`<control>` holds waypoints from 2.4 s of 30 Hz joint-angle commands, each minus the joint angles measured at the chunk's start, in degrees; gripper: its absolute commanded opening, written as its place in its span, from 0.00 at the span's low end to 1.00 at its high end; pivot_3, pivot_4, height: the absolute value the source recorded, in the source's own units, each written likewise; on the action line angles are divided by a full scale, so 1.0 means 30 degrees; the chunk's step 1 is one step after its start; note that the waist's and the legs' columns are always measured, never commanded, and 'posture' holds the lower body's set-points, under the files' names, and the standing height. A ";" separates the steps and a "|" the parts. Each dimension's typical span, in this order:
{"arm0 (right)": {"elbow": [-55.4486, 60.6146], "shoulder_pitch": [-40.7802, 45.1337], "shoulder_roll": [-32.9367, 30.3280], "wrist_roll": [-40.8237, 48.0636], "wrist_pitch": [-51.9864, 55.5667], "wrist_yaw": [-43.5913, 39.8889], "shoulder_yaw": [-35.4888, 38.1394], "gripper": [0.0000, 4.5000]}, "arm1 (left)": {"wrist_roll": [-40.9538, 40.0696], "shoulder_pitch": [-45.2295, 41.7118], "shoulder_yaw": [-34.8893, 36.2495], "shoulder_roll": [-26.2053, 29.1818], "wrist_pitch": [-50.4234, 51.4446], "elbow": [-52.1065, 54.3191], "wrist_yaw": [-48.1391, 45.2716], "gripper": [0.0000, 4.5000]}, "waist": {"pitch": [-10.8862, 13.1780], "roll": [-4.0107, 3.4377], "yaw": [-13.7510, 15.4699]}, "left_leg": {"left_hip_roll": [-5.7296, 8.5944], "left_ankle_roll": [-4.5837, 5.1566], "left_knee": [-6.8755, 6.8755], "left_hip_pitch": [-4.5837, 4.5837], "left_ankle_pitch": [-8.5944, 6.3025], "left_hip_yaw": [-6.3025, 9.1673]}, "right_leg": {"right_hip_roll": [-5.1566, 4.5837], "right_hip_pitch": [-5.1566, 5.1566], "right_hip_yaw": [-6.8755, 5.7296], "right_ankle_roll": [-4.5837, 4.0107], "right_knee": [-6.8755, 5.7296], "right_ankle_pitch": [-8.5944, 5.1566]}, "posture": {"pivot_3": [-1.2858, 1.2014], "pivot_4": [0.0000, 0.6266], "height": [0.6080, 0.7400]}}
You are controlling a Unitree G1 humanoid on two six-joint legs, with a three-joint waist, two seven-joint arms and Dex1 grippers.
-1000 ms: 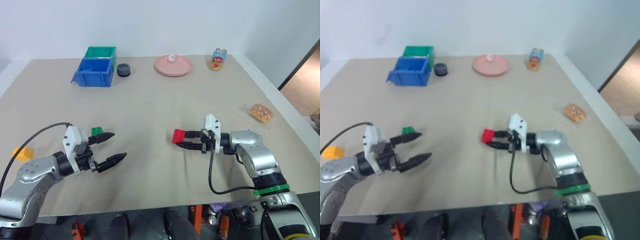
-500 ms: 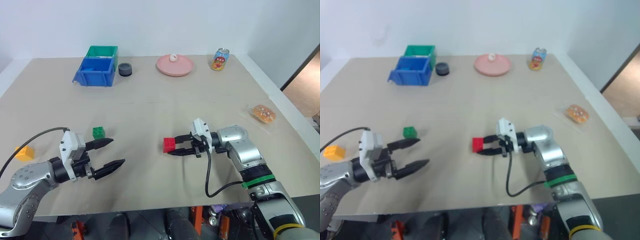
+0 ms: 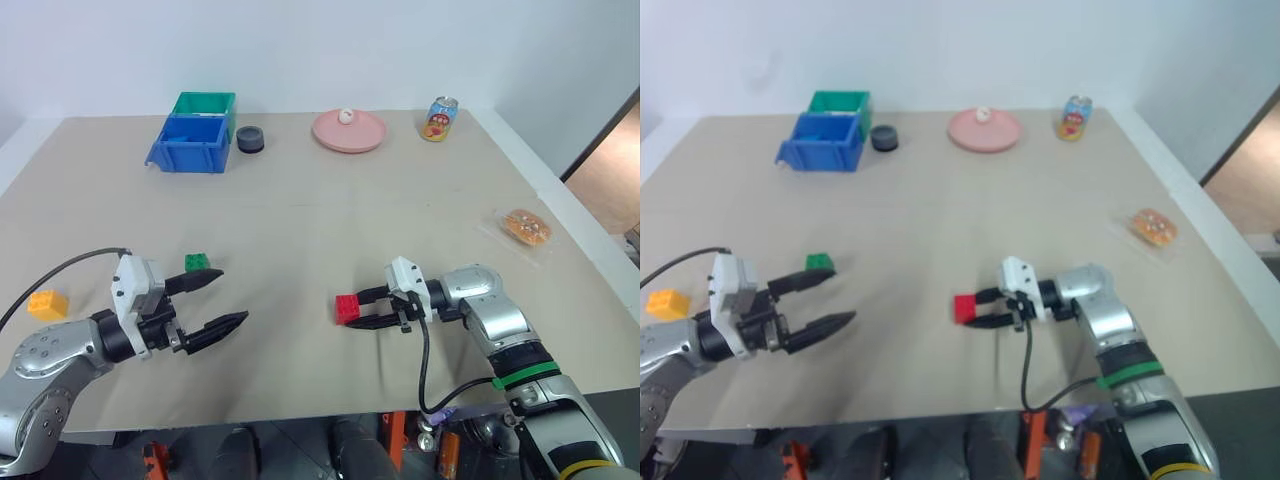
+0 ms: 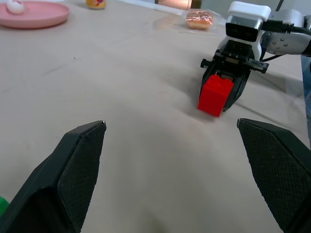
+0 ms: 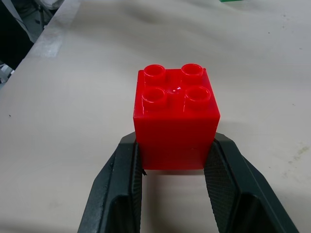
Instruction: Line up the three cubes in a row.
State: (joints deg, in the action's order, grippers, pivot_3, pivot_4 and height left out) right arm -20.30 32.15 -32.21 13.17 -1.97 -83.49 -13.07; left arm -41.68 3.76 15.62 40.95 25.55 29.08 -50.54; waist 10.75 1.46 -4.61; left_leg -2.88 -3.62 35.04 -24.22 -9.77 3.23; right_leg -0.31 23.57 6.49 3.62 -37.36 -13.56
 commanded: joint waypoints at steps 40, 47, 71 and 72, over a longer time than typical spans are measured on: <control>-0.3031 0.0707 -0.0541 -0.1283 -0.3036 -0.0429 0.0317 0.59 | -0.0160 -0.0817 0.0353 0.0030 -0.0165 -0.0244 0.0122 1.00 | -0.0005 0.0008 -0.0031 | 0.0000 -0.0002 0.0000 0.0067 0.0003 0.0002 | 0.0007 -0.0053 -0.0001 -0.0008 -0.0005 0.0011 | 0.52 0.24 1.00; -0.3451 0.1032 -0.0808 -0.1505 -0.2663 -0.0387 0.0449 0.99 | -0.0152 -0.1181 0.0256 -0.0013 -0.0144 -0.0374 0.0181 1.00 | -0.0006 0.0010 -0.0001 | 0.0000 -0.0006 -0.0005 0.0061 0.0002 0.0002 | 0.0006 -0.0057 0.0000 0.0002 -0.0005 -0.0007 | 0.52 0.24 1.00; -0.6820 0.5326 -0.6076 -0.0881 0.0051 -0.0633 0.1918 0.99 | -0.1789 -0.0266 0.1533 -0.1414 0.0770 -0.0255 0.2232 1.00 | 0.0019 -0.0014 0.0277 | 0.0036 -0.0011 0.0111 0.0009 0.0004 -0.0020 | -0.0048 -0.0054 0.0009 0.0035 -0.0004 0.0028 | 0.52 0.24 1.00; -0.6713 0.5512 -0.6122 -0.0572 0.0551 -0.0812 0.2279 0.99 | -0.2068 -0.0003 0.1784 -0.1663 0.0918 -0.0169 0.2630 1.00 | 0.0017 -0.0012 0.0224 | 0.0034 -0.0010 0.0108 0.0009 0.0004 -0.0019 | -0.0046 -0.0051 0.0008 0.0034 -0.0005 0.0028 | 0.52 0.24 1.00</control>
State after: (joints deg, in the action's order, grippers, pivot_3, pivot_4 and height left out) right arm -40.57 47.29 -49.78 9.43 -1.94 -85.64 -9.18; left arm -45.72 3.17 18.34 36.51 27.98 26.28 -44.65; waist 10.80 1.42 -3.93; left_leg -2.80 -3.65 35.34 -24.19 -9.76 3.21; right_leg -0.42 23.40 6.50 3.72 -37.38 -13.48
